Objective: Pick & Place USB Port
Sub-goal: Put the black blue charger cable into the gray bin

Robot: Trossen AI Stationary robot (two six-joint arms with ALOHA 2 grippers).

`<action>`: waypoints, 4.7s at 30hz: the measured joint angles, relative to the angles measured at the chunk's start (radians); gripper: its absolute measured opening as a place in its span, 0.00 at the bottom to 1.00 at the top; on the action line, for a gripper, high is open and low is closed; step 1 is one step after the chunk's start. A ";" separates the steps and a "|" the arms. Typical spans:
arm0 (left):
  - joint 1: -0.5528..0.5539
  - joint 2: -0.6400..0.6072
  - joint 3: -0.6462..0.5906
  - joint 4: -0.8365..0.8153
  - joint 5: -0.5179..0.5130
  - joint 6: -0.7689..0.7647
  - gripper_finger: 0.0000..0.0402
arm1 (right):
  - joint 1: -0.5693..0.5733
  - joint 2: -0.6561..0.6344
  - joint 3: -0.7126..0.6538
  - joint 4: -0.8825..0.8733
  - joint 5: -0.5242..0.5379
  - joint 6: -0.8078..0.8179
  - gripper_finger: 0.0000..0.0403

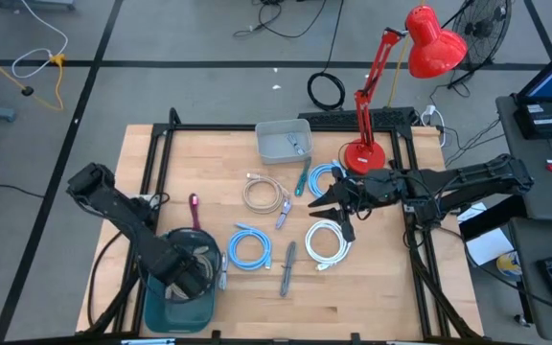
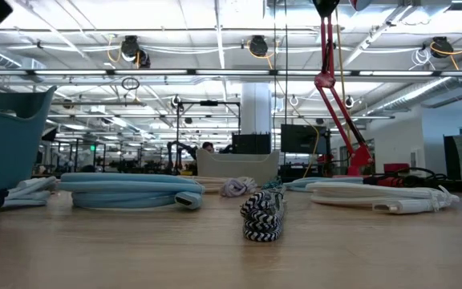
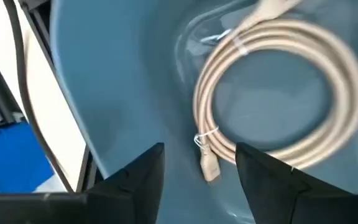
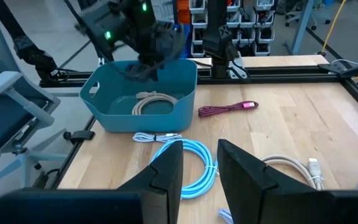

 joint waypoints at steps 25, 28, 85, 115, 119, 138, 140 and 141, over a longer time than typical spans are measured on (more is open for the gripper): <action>0.552 -0.184 0.207 0.081 -0.617 0.711 0.52 | 0.000 0.000 0.000 -0.001 -0.001 0.041 0.23; 0.633 -0.172 0.207 0.155 -0.592 0.905 0.52 | 0.000 0.000 0.000 -0.008 -0.002 0.067 0.23; 0.552 -0.067 0.206 0.424 -0.538 1.408 0.52 | -0.508 0.450 0.014 -0.114 -0.084 0.824 0.23; 0.558 -0.067 0.206 0.416 -0.562 1.391 0.52 | -0.510 0.519 0.247 -0.284 -0.148 -0.007 0.23; 0.559 -0.067 0.206 0.417 -0.562 1.401 0.52 | -0.505 0.551 0.283 -0.444 -0.035 0.146 0.24; 0.544 -0.067 0.206 0.427 -0.588 1.350 0.51 | -0.510 0.713 0.292 -0.463 -0.127 0.537 0.38; 0.535 -0.067 0.206 0.427 -0.588 1.347 0.51 | -0.509 0.725 0.292 -0.468 -0.140 0.528 0.40; 0.531 -0.067 0.206 0.427 -0.588 1.346 0.51 | -0.509 0.731 0.292 -0.464 -0.140 0.528 0.40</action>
